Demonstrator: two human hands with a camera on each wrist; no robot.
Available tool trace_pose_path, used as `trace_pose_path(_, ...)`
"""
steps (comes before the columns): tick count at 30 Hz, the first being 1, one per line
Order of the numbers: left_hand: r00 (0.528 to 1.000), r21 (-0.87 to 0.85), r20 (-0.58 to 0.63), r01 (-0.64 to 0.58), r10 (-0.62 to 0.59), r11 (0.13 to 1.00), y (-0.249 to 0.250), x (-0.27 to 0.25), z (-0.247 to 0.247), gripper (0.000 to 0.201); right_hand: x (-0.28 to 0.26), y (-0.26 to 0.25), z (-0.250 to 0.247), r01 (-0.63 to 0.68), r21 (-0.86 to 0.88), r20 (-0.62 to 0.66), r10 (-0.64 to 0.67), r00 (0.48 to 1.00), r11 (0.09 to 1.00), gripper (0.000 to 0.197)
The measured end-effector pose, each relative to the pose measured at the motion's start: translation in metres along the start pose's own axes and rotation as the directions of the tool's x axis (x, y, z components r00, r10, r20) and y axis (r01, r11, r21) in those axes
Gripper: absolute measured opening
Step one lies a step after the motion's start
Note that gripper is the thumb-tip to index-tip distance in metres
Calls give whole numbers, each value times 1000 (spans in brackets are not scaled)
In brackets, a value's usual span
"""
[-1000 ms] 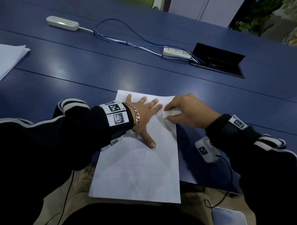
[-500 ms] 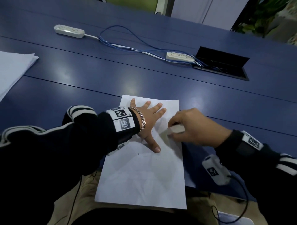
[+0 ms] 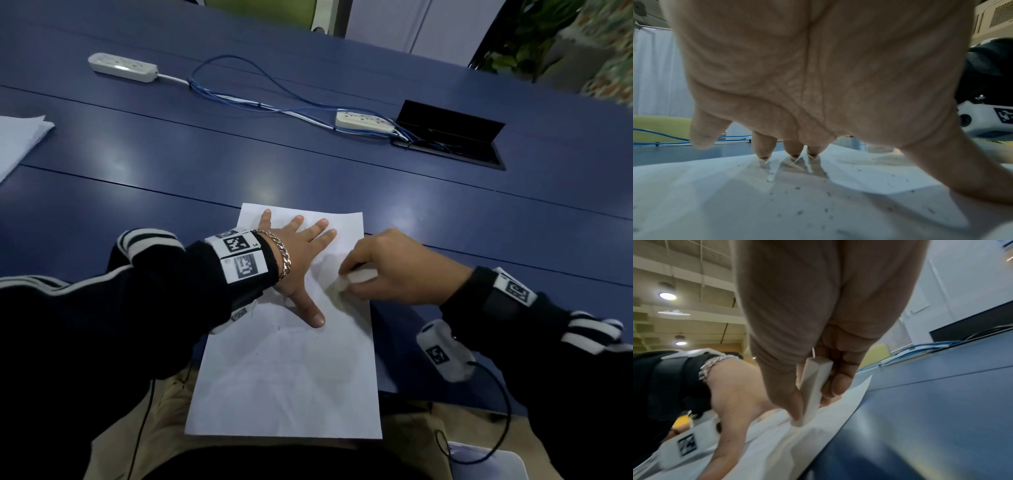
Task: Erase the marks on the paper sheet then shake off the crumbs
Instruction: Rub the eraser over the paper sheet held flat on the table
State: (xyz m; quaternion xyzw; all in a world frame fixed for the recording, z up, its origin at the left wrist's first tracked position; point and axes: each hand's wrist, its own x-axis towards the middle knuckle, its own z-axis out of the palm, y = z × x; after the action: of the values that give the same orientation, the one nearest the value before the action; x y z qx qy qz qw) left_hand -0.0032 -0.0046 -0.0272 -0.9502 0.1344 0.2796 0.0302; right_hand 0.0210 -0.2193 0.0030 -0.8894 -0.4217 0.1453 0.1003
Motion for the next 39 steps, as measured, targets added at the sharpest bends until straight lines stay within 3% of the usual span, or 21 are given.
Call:
trace_pose_path(3, 1000, 9, -7, -13, 13, 1000, -1, -2, 1, 164, -10, 12, -3, -44, 12, -112, 45, 993, 999, 27)
trace_pose_path(9, 998, 65, 26, -59, 58, 996, -11, -8, -7, 155, -13, 19, 6, -77, 42, -98, 81, 992, 996, 25)
trace_pose_path(14, 995, 88, 23, -98, 96, 991, -21, -7, 3, 166, 4, 23, -2, -81, -42, -69, 78, 995, 996, 28)
trace_pose_path(21, 996, 19, 36, -78, 77, 997, -20, -4, 9, 171, 32, 22, 1, -170, -112, -148, 152, 977, 979, 32)
trace_pose_path(27, 997, 46, 39, -65, 63, 997, -19, -2, 8, 172, 6, -14, 19, 68, -87, 7, -67, 998, 994, 28)
trace_pose_path(33, 996, 22, 48, -69, 68, 997, -20, -2, 9, 173, 31, 11, 1, -88, -101, -128, 75, 989, 991, 32)
trace_pose_path(35, 997, 29, 45, -61, 60, 998, -20, -3, 8, 173, 28, 1, 8, -57, -141, -114, 41, 993, 988, 30)
trace_pose_path(39, 998, 29, 43, -55, 54, 998, -18, -4, 8, 174, 0, -26, 17, 87, -87, 43, -83, 996, 992, 22)
